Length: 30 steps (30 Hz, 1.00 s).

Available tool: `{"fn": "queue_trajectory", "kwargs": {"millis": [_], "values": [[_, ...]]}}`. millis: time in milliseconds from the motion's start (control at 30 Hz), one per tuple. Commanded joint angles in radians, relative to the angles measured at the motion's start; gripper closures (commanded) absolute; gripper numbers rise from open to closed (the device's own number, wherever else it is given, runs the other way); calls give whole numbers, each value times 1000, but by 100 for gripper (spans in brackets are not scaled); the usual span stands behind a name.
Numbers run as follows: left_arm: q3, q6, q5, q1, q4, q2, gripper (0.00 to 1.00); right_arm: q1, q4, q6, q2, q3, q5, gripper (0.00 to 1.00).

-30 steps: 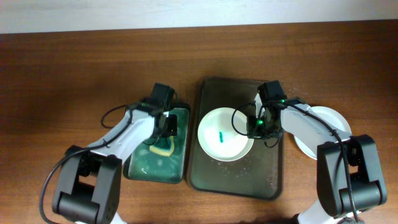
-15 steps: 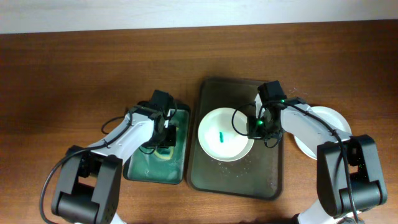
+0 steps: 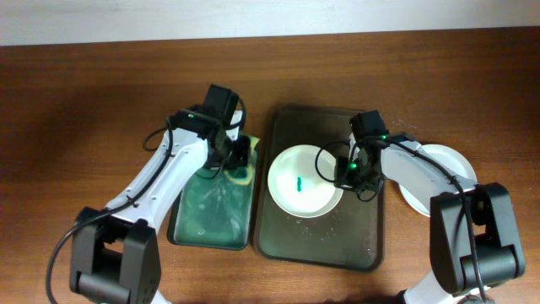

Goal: Clean dirty plates on tray and stack at the side
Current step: 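Pick up the sponge with left gripper and scrub the held plate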

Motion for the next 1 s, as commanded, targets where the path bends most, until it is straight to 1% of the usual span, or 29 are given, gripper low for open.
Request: {"fn": "queue_trajectory", "kwargs": {"millis": [0,33,67,133,167,200,267,367,433,467,533,567,633,700,733,800,833,900,933,967], "values": [[41,0,67,-121,98,-13,100,-5,-10,3,3,0,-2,96],[41,-5,77,-159,126,6,100,-5,-10,3,3,0,-2,96],[41,-51,95,-200,166,53,100,-5,-9,3,3,0,-2,96],[41,-112,154,-233,224,143,100,-5,-10,3,3,0,-2,96],[41,-134,167,-240,233,166,100,-5,-10,4,3,0,-2,96],[41,-186,179,-251,242,209,100,-5,-10,4,3,0,-2,96],[41,-235,201,-264,244,259,100,-5,-9,4,3,0,-2,96],[41,-231,209,-303,279,351,100,-5,-10,4,3,0,-2,96],[48,-224,118,-300,253,364,100,-5,-11,4,3,0,-2,96],[77,-225,33,-298,203,363,100,-5,-13,4,3,0,-2,96],[176,-224,-241,-301,63,363,100,-5,-14,4,3,0,-2,96],[198,-224,-329,-302,25,363,100,-5,-14,4,3,0,-2,96],[215,-224,-449,-299,-26,363,100,-5,-19,4,3,0,-2,96],[215,-225,-454,-291,-36,364,100,-5,-21,4,3,0,-2,96],[215,-224,-408,-291,-23,364,100,-5,-20,4,3,0,-2,96],[215,-218,-99,-291,46,376,100,-5,-20,4,3,0,-2,96],[215,-183,71,-292,92,387,100,-5,-20,4,3,0,-2,96],[215,-166,343,-307,166,422,100,-5,-20,4,3,0,-2,96],[215,-147,419,-321,191,435,100,-5,-20,4,3,0,-2,96],[215,-125,440,-340,206,438,100,-5,-19,4,3,0,-2,96]]}}
